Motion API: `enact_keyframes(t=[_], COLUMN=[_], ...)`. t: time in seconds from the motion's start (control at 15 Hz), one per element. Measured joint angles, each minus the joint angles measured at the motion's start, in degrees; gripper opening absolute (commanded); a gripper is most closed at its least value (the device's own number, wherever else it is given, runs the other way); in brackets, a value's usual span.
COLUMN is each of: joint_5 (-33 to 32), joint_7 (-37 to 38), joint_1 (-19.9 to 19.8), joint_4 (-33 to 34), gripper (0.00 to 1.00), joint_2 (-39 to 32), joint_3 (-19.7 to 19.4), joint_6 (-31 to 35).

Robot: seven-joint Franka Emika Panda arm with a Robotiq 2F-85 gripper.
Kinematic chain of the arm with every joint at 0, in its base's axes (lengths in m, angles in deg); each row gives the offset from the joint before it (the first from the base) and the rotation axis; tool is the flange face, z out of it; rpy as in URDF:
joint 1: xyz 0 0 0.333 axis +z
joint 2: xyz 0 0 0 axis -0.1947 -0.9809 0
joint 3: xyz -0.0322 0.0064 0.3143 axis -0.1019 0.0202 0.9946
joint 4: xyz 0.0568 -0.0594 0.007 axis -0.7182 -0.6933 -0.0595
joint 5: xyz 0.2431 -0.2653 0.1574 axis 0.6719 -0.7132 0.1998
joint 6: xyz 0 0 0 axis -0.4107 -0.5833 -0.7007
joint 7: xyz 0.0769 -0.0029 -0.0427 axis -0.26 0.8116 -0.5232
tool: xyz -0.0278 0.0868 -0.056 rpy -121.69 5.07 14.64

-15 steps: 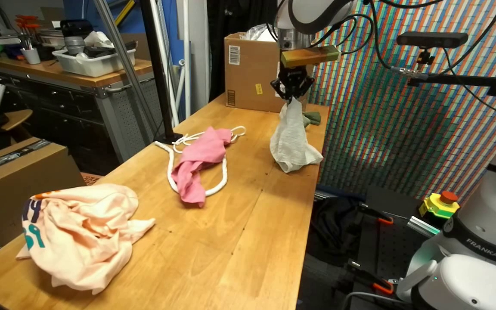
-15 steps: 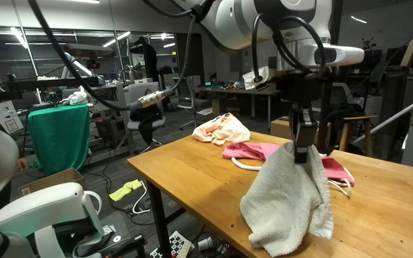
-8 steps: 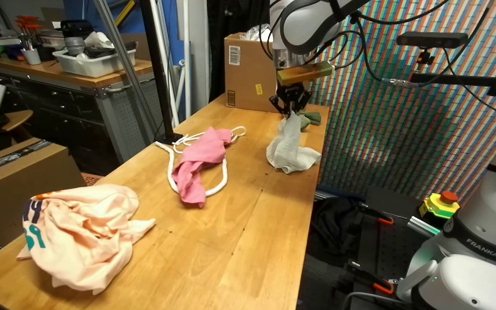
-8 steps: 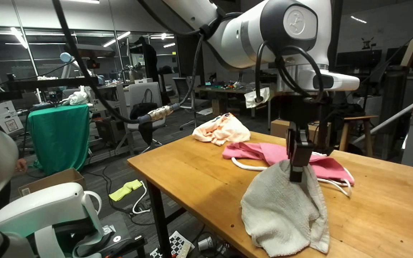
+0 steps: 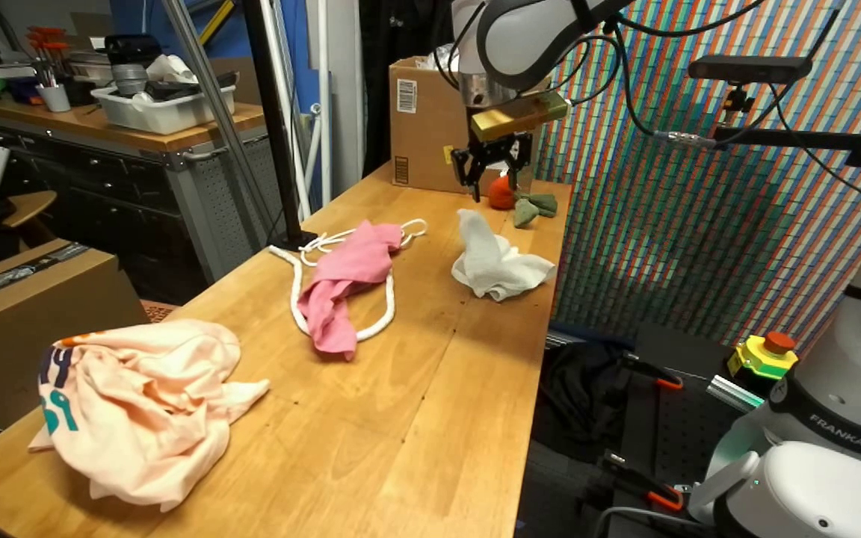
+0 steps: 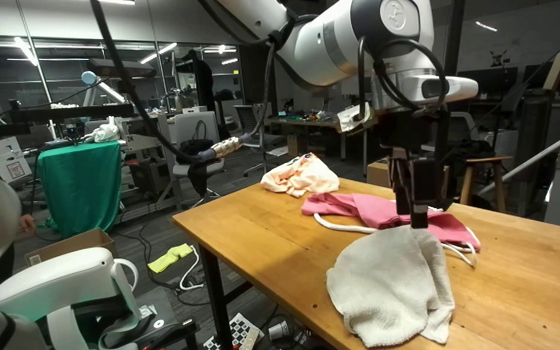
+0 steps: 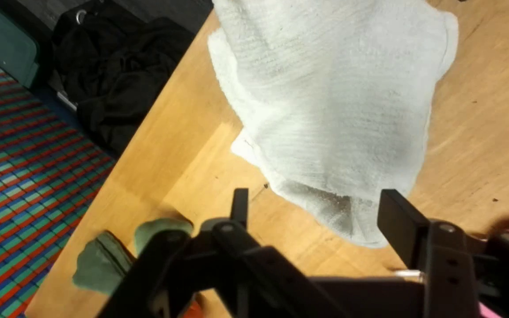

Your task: Spread the objects that are on the table, where the orange object and pink cloth moved to the right, white towel and smaller rope to remain on the center, light pink object and bigger rope moved to the left

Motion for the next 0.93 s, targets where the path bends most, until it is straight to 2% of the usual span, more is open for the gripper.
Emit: enact_keyframes(t=[0.2, 0.47, 0.93], joint_5=[-3.3, -4.1, -2.8], joint_7=[-0.7, -4.8, -22.0], joint_1=[2.5, 5.4, 7.7], joint_4=[3.5, 9.3, 18.1], gripper=[1.0, 1.0, 1.0], joint_2=[-0.4, -3.0, -9.7], joint_3=[1.7, 3.9, 5.5], joint_6=[0.0, -0.1, -1.1])
